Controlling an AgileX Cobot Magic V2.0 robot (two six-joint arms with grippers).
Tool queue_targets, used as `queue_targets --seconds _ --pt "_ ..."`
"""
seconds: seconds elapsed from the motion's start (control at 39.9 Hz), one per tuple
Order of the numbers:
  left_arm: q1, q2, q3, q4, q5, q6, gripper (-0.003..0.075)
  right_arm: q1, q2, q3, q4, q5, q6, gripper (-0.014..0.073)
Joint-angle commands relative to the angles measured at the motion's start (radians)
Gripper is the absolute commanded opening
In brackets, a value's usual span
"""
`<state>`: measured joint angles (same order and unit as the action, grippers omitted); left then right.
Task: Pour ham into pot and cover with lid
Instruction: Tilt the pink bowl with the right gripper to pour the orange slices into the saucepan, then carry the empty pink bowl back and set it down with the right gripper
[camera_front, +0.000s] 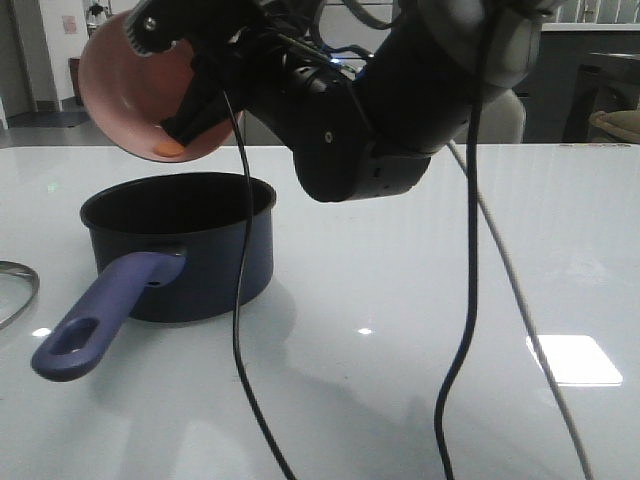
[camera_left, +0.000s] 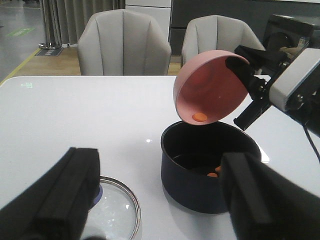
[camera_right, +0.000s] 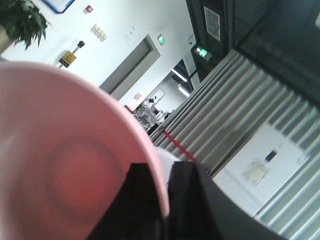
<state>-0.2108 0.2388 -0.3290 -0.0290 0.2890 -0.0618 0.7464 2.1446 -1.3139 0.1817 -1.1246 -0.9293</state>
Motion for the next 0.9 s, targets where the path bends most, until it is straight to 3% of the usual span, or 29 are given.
queue_targets --seconds 0.0,0.23,0.43,0.5,0.6,0.7,0.78,0.88 --pt "-0.006 0.009 -0.025 -0.002 -0.084 -0.001 0.0529 0.004 -0.071 -0.030 -0.075 -0.151 -0.080 0.0136" --pt "-0.006 0.009 -0.025 -0.002 -0.084 -0.001 0.0529 0.004 -0.071 -0.030 -0.106 -0.163 -0.087 0.0136" --pt "-0.006 0.009 -0.025 -0.002 -0.084 -0.001 0.0529 0.004 -0.071 -0.030 -0.114 -0.161 -0.214 0.0136" --pt "-0.006 0.009 -0.025 -0.002 -0.084 -0.001 0.0529 0.005 -0.071 -0.030 -0.056 -0.159 -0.111 0.0136" --pt "-0.006 0.009 -0.025 -0.002 -0.084 -0.001 0.0529 0.005 -0.071 -0.030 0.060 -0.143 0.206 0.0136" --pt "-0.006 0.009 -0.025 -0.002 -0.084 -0.001 0.0529 0.005 -0.082 -0.030 0.121 -0.016 0.485 0.0136" --pt "-0.006 0.009 -0.025 -0.002 -0.084 -0.001 0.0529 0.005 -0.113 -0.030 0.120 0.175 0.567 0.0136" --pt "-0.006 0.009 -0.025 -0.002 -0.084 -0.001 0.0529 0.005 -0.173 -0.030 0.120 0.393 0.580 0.0136"
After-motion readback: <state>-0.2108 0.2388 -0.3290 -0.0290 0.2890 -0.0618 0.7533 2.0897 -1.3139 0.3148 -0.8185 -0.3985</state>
